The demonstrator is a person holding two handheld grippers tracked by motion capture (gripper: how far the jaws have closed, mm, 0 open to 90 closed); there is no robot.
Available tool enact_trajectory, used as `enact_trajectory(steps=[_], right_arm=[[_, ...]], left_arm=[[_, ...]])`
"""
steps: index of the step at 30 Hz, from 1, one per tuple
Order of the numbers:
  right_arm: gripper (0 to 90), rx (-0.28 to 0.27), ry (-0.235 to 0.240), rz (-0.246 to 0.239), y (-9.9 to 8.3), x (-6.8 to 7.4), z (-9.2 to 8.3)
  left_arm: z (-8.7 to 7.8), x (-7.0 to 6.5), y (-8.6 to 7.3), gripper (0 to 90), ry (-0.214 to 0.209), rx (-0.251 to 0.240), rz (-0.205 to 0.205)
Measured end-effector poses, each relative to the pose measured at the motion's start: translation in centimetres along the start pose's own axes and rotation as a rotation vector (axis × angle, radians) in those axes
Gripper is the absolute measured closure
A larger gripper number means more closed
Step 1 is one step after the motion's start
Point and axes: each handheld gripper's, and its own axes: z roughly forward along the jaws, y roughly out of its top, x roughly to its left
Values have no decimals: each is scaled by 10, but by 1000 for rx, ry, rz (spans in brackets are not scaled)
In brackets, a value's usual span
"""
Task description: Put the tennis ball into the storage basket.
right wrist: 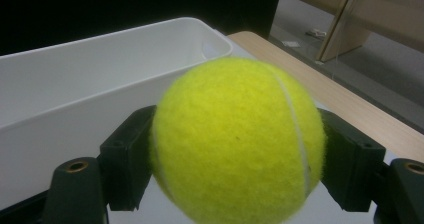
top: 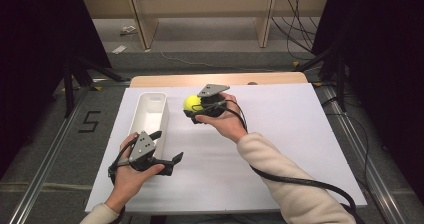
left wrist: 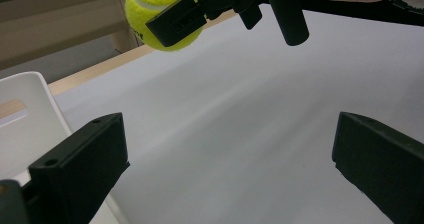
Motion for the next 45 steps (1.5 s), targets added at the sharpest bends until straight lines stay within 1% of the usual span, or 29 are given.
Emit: enact_trajectory(steps=[14,25,45], right_arm=[[259,3,7,-5,1,3,3],[259,-1,19,-11,6,6,5],[259,-3,26,-15,9,10,9]], left_arm=[[0,0,0,10,-1,-2,1],[0,0,0,11,-2,-2,1],[0,0,0,11,-1,-3,2]])
